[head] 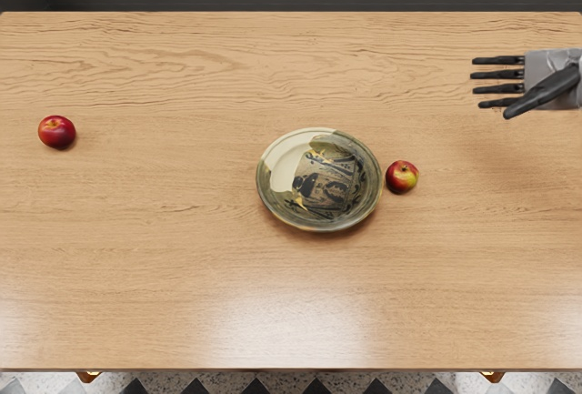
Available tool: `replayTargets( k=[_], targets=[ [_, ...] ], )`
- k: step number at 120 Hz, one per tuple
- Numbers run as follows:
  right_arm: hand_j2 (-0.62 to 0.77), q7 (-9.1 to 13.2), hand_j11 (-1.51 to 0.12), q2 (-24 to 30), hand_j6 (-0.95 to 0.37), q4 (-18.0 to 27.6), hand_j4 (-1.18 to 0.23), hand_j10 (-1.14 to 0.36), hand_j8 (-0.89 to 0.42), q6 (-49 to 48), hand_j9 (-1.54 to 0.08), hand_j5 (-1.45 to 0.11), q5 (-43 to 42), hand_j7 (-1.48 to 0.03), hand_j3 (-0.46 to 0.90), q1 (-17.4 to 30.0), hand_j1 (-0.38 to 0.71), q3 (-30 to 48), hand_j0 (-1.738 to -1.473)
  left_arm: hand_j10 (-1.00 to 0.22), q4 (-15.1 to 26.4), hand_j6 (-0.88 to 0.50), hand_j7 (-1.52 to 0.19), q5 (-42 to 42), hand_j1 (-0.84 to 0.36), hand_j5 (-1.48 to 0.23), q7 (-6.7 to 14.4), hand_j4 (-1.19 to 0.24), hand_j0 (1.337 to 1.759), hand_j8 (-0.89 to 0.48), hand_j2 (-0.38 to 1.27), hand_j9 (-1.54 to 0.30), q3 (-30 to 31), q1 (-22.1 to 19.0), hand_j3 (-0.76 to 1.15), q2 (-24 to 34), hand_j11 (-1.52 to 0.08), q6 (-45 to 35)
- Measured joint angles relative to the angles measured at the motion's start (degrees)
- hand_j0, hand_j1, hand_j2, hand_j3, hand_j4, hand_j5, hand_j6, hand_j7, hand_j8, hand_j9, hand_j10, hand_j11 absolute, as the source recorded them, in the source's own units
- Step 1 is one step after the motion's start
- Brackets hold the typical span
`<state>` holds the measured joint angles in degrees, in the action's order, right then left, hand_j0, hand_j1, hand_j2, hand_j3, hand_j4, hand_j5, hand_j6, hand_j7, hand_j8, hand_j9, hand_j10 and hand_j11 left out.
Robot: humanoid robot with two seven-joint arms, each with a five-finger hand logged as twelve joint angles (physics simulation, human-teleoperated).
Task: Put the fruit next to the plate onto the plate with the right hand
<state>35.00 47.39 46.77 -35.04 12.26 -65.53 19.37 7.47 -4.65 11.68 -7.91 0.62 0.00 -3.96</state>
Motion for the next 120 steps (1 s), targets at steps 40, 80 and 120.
replayTargets(
  k=[40, 80, 120],
  targets=[
    [0.0, 0.0, 0.0, -3.56, 0.0, 1.2, 0.0, 0.0, 0.0, 0.0, 0.0, 0.0, -6.86, 0.0, 0.0, -6.04, -0.35, -5.79, -1.658, 0.0, 0.0, 0.0, 0.0, -0.01, 0.35, 0.0, 0.0, 0.0, 1.658, 0.0, 0.0, 0.0, 0.03, 0.09, 0.0, 0.0, 0.0, 0.0],
    [0.0, 0.0, 0.0, -15.62, 0.0, 17.66, 0.0, 0.0, 0.0, 1.48, 0.0, 0.0, -14.97, 0.0, 0.0, -27.31, -0.35, -34.0, -1.658, 0.0, 0.0, 0.0, 0.0, 0.0, 0.35, 0.0, 0.0, 0.0, 1.658, 0.0, 0.0, 0.0, 0.1, 0.03, 0.0, 0.0, 0.0, 0.0],
    [0.0, 0.0, 0.0, -16.32, 0.0, 30.09, 0.0, 0.0, 0.0, 22.25, 0.0, 0.0, -32.06, 0.0, 0.0, -31.49, -0.35, -37.84, -1.658, 0.0, 0.0, 0.0, 0.0, 0.0, 0.35, 0.0, 0.0, 0.0, 1.658, 0.0, 0.0, 0.0, 0.09, 0.09, 0.0, 0.0, 0.0, 0.0]
  ],
)
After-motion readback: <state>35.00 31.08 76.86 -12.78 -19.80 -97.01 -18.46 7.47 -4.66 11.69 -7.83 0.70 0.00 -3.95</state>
